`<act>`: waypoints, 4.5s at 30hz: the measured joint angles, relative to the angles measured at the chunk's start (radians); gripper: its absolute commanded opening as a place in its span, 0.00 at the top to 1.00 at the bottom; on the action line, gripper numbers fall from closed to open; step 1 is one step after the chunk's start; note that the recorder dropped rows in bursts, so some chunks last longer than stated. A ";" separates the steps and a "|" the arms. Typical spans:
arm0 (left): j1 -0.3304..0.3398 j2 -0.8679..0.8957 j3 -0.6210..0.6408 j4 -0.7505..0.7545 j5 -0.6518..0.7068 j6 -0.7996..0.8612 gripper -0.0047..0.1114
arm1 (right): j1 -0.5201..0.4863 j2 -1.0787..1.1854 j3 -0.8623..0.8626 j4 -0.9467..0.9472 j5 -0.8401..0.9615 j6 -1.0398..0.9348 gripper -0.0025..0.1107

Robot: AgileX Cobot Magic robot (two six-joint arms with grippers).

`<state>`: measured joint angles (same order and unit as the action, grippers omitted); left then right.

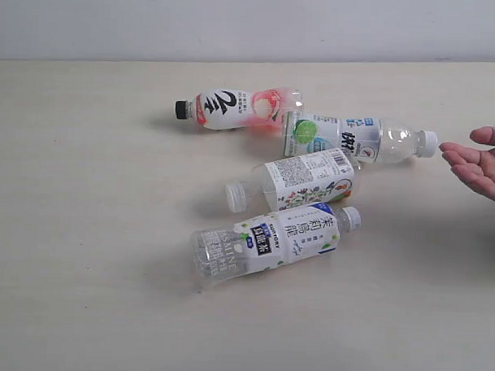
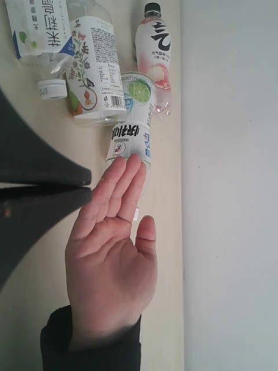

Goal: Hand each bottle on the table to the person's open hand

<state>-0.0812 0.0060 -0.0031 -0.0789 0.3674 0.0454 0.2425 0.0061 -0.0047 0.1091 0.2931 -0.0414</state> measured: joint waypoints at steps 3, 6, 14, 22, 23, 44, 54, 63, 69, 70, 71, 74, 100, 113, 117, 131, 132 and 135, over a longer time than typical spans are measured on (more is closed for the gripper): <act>0.000 0.000 0.000 0.000 0.000 0.000 0.96 | 0.000 0.000 0.000 0.000 0.000 0.000 0.98; 0.000 0.000 0.000 0.000 0.000 0.000 0.96 | 0.000 0.000 0.000 0.000 0.000 0.000 0.98; 0.000 0.000 0.000 0.000 0.000 0.000 0.96 | 0.000 0.000 0.000 0.000 0.000 0.000 0.98; 0.000 0.000 0.000 0.040 -0.009 0.000 0.96 | 0.000 0.000 0.000 0.000 0.000 0.000 0.98; 0.000 0.000 0.002 0.055 -0.034 0.000 0.96 | 0.000 0.000 0.000 0.000 0.000 0.000 0.98; 0.000 -0.002 0.006 0.070 -1.044 -0.406 0.96 | 0.000 0.000 0.000 0.000 0.000 0.000 0.98; 0.000 0.200 -0.248 0.237 -1.066 -0.481 0.96 | 0.000 0.000 0.000 0.000 0.002 0.002 0.98; 0.000 0.805 -0.665 0.437 -0.764 -0.621 0.96 | 0.000 0.000 0.000 0.000 0.002 0.002 0.98; -0.058 1.262 -0.971 0.930 -0.545 -0.988 0.96 | 0.000 0.000 0.000 0.000 0.002 0.002 0.98; -0.075 1.314 -1.012 1.007 -0.523 -1.037 0.96 | 0.000 0.000 0.000 0.000 0.002 0.002 0.98; -0.102 1.388 -1.071 1.116 -0.495 -1.105 0.96 | 0.000 0.000 0.000 0.000 0.002 0.002 0.98; -0.163 1.539 -1.189 1.341 -0.475 -1.237 0.96 | 0.000 0.000 0.000 0.000 0.002 0.002 0.98; -0.109 2.013 -1.838 0.135 0.667 0.345 0.96 | 0.000 0.000 0.000 0.000 0.002 0.002 0.98; -0.474 2.302 -2.186 0.183 0.740 0.975 0.81 | 0.000 0.000 0.000 0.000 0.002 0.002 0.98; -0.474 2.349 -2.187 0.191 0.698 0.975 0.51 | 0.000 0.000 0.000 0.000 0.002 0.002 0.98; -0.474 2.434 -2.187 0.193 0.642 0.951 0.13 | 0.000 0.000 0.000 0.000 0.002 0.002 0.98; -0.474 2.439 -2.187 0.193 0.635 0.949 0.13 | 0.000 0.000 0.000 0.000 0.002 0.002 0.98; -0.474 2.452 -2.187 0.193 0.602 0.934 0.13 | 0.000 0.000 0.000 0.000 0.002 0.002 0.98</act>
<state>-0.5552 2.4581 -2.1903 0.1142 0.9697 0.9798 0.2425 0.0061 -0.0047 0.1091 0.2949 -0.0392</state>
